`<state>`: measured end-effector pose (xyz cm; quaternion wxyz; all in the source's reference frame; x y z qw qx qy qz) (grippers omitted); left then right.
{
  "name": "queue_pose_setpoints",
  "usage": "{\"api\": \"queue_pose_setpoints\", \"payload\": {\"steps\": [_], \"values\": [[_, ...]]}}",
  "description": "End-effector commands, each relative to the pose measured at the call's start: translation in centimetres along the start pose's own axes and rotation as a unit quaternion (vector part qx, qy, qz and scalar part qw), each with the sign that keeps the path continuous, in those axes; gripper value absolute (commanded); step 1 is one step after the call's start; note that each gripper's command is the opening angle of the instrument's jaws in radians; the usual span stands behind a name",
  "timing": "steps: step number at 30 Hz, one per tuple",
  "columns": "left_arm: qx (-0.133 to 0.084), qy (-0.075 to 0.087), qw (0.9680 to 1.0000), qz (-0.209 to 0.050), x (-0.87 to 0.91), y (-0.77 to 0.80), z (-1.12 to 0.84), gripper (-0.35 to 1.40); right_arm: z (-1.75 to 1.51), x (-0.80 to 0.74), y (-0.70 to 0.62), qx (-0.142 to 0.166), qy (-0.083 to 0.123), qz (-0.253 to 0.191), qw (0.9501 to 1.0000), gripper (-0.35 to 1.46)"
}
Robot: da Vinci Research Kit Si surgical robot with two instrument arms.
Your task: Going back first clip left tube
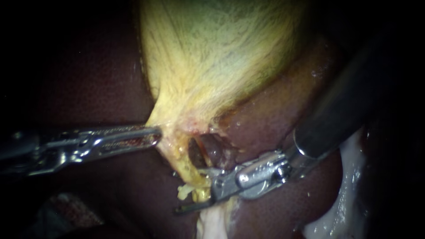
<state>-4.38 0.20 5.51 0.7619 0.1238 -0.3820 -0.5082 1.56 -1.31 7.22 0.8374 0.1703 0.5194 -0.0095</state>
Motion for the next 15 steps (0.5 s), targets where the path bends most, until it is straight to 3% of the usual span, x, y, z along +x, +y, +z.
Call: {"api": "queue_pose_setpoints", "payload": {"steps": [1,15], "values": [[0.0,0.0,1.0,0.0,0.0,0.0,0.0,-0.05,-0.06,0.01,0.02,-0.002,-0.001,-0.005,1.0,0.6],[0.0,0.0,1.0,0.0,0.01,0.01,0.0,-0.05,-1.13,0.22,0.18,-0.033,-0.011,-0.047,0.9983,0.6]]}}
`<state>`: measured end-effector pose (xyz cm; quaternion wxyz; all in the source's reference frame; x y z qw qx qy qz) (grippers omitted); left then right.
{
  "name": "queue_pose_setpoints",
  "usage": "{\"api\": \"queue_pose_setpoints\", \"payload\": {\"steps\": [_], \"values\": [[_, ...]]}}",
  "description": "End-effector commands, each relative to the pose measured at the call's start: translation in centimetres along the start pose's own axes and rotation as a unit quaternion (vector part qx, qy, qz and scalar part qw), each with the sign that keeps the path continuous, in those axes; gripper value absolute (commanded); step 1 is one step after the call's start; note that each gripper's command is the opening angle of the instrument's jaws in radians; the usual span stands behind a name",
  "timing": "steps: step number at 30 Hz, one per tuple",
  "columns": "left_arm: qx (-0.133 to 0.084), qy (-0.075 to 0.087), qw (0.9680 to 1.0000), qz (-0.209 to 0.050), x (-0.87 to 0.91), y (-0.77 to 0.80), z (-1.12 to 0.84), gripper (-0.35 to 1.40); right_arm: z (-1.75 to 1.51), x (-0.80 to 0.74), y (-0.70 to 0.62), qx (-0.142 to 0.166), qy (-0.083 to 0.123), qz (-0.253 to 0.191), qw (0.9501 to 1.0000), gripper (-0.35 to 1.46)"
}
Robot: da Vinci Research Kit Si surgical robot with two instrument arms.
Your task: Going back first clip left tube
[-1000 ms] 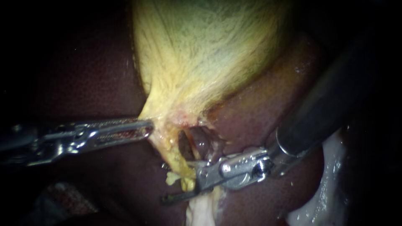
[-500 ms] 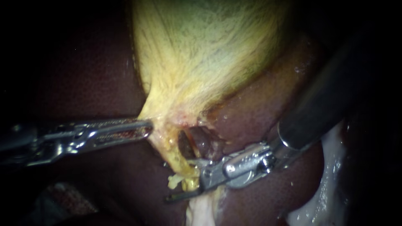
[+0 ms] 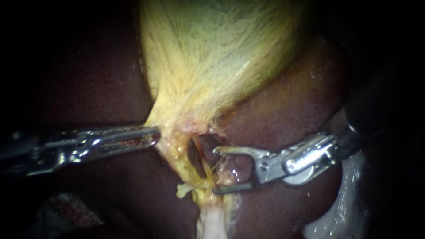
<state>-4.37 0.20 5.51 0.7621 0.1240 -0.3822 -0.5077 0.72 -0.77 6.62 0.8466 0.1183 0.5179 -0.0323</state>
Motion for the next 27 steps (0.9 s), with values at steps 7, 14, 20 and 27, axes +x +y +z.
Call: {"api": "queue_pose_setpoints", "payload": {"steps": [7,14,20,27], "values": [[0.0,0.0,1.0,0.0,0.01,0.01,0.01,-0.05,-0.46,0.2,0.1,-0.008,-0.006,-0.026,0.9996,0.6],[0.0,0.0,1.0,0.0,0.01,0.04,0.03,-0.05,-0.73,0.42,0.09,-0.002,-0.004,-0.062,0.9981,0.6],[0.001,-0.005,1.0,-0.001,0.01,0.07,0.08,-0.05,-0.73,0.51,0.05,0.004,-0.001,-0.073,0.9973,0.6],[0.01,-0.019,0.9998,-0.003,0.0,0.14,0.24,-0.05,-0.7,0.49,0.04,0.011,0.002,-0.074,0.9972,0.6]]}}
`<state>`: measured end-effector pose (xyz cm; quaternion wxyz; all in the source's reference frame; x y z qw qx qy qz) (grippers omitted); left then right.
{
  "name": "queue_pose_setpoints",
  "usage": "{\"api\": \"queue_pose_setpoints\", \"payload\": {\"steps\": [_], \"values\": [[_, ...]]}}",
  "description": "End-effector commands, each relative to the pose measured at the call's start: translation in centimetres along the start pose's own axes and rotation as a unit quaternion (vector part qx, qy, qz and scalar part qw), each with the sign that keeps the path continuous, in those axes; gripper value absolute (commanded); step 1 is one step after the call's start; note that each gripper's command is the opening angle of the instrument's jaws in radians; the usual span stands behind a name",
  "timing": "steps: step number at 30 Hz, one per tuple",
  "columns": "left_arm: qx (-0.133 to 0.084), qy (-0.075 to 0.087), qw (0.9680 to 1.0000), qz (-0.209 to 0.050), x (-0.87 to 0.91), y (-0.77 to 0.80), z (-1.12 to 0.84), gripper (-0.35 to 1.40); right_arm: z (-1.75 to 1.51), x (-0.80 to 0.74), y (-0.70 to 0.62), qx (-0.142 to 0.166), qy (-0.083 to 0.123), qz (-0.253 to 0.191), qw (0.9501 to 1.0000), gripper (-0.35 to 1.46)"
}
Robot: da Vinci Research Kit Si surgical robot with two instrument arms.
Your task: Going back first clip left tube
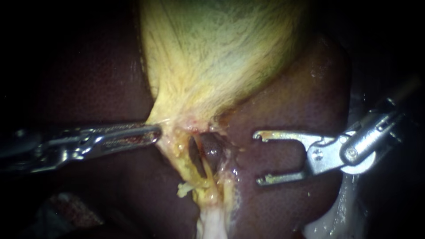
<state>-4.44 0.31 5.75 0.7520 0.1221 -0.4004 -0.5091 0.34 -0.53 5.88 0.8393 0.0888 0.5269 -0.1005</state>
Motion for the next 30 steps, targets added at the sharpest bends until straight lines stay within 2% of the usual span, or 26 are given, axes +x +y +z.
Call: {"api": "queue_pose_setpoints", "payload": {"steps": [1,13,30], "values": [[0.003,-0.003,1.0,0.0,0.0,-0.01,0.03,-0.05,0.01,0.0,0.0,0.0,0.0,0.001,1.0,0.6],[0.023,-0.003,0.9997,0.007,0.26,-0.14,0.47,-0.05,0.03,0.0,-0.01,-0.001,0.0,0.0,1.0,0.6],[0.024,0.0,0.9997,0.008,0.29,-0.18,0.62,-0.05,0.02,0.0,0.0,-0.001,0.0,0.0,1.0,0.6]]}}
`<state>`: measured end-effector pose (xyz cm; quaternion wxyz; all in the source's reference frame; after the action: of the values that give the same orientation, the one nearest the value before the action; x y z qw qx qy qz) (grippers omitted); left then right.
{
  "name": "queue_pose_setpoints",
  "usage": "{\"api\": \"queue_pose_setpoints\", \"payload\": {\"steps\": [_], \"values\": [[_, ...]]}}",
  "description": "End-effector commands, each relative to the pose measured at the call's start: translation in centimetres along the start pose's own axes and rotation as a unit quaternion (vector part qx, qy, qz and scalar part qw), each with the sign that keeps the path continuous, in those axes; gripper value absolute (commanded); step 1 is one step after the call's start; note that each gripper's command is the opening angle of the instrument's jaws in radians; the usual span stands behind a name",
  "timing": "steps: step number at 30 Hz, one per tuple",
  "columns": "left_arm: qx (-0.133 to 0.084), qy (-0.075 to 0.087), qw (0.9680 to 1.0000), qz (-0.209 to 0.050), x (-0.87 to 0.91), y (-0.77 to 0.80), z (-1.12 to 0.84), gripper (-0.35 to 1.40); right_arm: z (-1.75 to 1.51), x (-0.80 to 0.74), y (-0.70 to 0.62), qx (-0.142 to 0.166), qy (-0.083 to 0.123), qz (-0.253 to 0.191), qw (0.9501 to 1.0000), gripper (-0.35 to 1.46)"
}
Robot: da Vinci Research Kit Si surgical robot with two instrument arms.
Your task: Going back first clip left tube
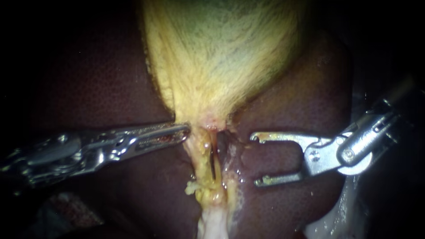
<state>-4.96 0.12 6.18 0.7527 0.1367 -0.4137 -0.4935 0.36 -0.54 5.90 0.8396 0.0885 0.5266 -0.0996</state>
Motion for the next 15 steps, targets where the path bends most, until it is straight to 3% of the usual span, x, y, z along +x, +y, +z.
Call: {"api": "queue_pose_setpoints", "payload": {"steps": [1,15], "values": [[0.0,0.0,1.0,0.0,0.0,0.0,0.0,-0.05,-0.01,0.0,0.0,0.0,0.0,0.0,1.0,0.6],[0.002,0.001,1.0,0.0,0.01,0.0,0.0,-0.05,-0.01,0.0,0.0,0.0,0.0,0.0,1.0,0.6]]}}
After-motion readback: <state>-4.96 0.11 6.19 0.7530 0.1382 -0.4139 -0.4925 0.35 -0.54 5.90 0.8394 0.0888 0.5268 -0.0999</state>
